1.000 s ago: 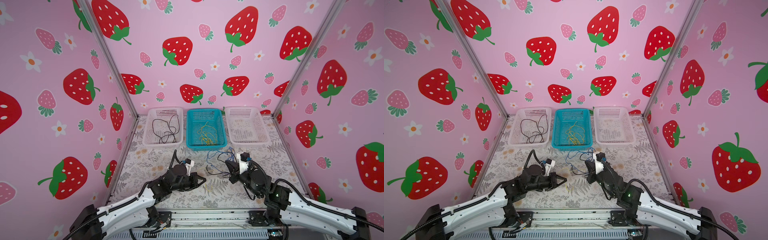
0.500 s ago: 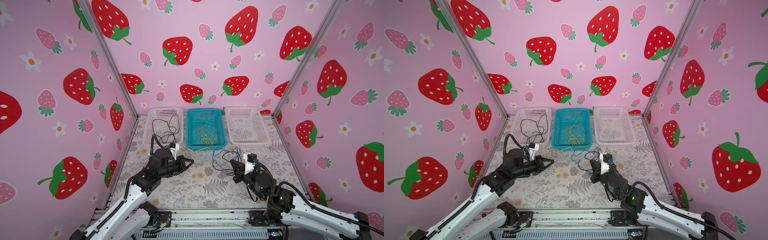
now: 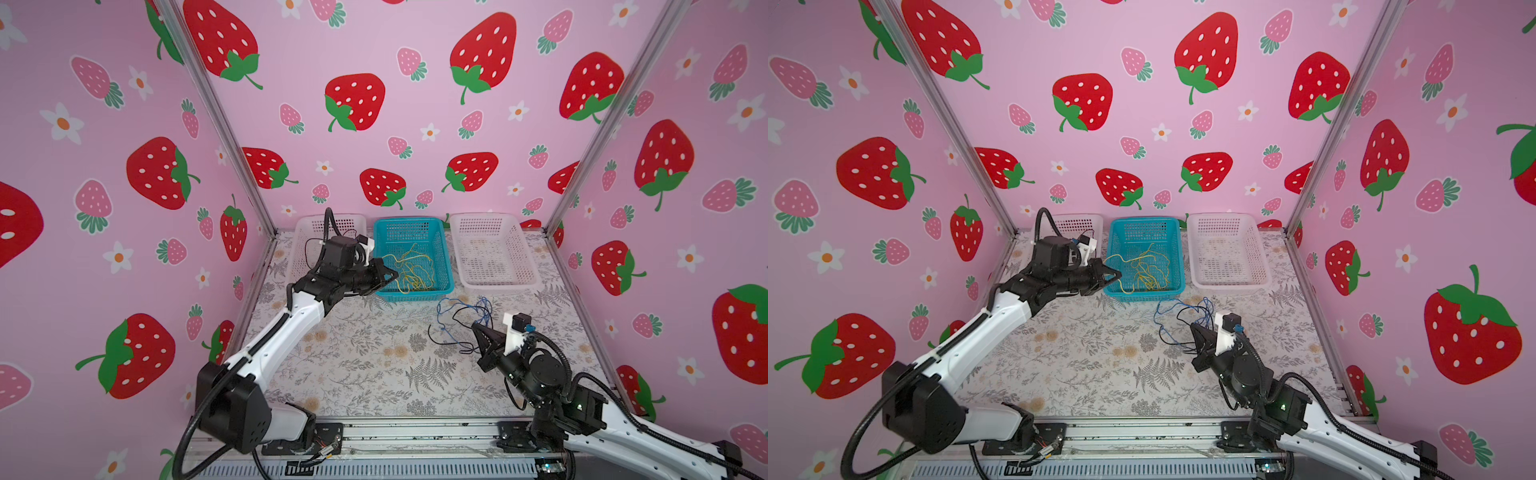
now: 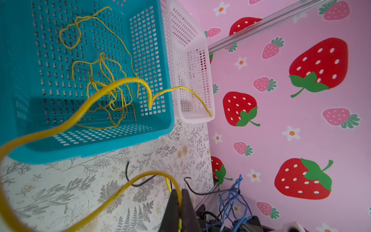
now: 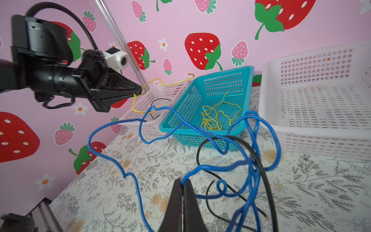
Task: Untangle the cables
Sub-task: 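Carry the yellow wire with the left gripper over the teal basket, then open the left gripper to drop the yellow wire into the teal basket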
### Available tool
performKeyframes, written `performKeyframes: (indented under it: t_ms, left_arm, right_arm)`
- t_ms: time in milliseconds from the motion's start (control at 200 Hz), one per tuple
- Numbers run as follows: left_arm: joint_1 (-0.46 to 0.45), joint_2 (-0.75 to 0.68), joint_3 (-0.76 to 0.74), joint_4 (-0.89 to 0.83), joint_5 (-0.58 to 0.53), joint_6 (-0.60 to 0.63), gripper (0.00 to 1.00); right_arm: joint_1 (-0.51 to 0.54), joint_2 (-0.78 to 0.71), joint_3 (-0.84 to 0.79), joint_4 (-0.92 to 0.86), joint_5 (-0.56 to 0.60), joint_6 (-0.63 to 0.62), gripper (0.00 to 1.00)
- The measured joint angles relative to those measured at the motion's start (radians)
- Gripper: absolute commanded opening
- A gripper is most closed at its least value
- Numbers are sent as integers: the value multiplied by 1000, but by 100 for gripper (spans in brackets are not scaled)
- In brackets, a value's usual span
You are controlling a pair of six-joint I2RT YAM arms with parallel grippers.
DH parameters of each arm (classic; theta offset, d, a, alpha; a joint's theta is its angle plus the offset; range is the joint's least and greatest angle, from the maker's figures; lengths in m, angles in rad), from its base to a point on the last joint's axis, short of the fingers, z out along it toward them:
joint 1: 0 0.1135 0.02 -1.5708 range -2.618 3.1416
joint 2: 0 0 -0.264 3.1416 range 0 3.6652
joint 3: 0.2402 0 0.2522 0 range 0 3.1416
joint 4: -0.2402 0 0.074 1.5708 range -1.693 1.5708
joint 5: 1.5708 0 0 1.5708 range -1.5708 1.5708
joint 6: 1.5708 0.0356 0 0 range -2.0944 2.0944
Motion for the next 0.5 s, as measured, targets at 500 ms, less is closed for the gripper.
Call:
performKeyframes:
  t_ms: [500]
  left_arm:
    - [7,451,381,-139,-37,127,0]
  right_arm:
    - [-1,-51,0,-100,-65,14,0]
